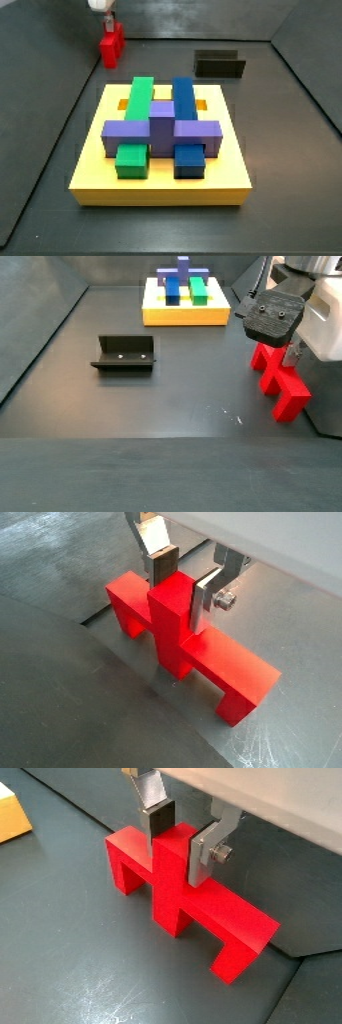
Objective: Pick up the red object. Move up. Move to above the board. Insert the red object.
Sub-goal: Pick up the red object.
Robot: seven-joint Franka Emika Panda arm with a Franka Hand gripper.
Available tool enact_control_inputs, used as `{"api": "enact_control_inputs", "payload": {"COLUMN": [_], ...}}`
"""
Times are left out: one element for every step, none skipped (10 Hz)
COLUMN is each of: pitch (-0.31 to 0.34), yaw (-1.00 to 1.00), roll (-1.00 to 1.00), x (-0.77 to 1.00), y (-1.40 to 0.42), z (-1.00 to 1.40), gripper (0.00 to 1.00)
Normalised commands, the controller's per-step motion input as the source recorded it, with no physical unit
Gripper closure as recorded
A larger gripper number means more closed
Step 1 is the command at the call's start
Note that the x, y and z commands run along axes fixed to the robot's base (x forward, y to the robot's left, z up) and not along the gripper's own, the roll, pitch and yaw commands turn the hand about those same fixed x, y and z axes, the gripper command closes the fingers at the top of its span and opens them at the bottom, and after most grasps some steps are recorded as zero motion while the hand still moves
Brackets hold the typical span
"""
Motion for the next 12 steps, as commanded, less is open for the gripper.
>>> {"api": "enact_control_inputs", "payload": {"pitch": [0.0, 0.0, 0.0, 0.0, 0.0, 0.0, 0.0, 0.0, 0.0, 0.0, 0.0, 0.0], "yaw": [0.0, 0.0, 0.0, 0.0, 0.0, 0.0, 0.0, 0.0, 0.0, 0.0, 0.0, 0.0], "roll": [0.0, 0.0, 0.0, 0.0, 0.0, 0.0, 0.0, 0.0, 0.0, 0.0, 0.0, 0.0], "x": [0.0, 0.0, 0.0, 0.0, 0.0, 0.0, 0.0, 0.0, 0.0, 0.0, 0.0, 0.0], "y": [0.0, 0.0, 0.0, 0.0, 0.0, 0.0, 0.0, 0.0, 0.0, 0.0, 0.0, 0.0], "z": [0.0, 0.0, 0.0, 0.0, 0.0, 0.0, 0.0, 0.0, 0.0, 0.0, 0.0, 0.0], "gripper": [1.0, 1.0, 1.0, 1.0, 1.0, 1.0, 1.0, 1.0, 1.0, 1.0, 1.0, 1.0]}}
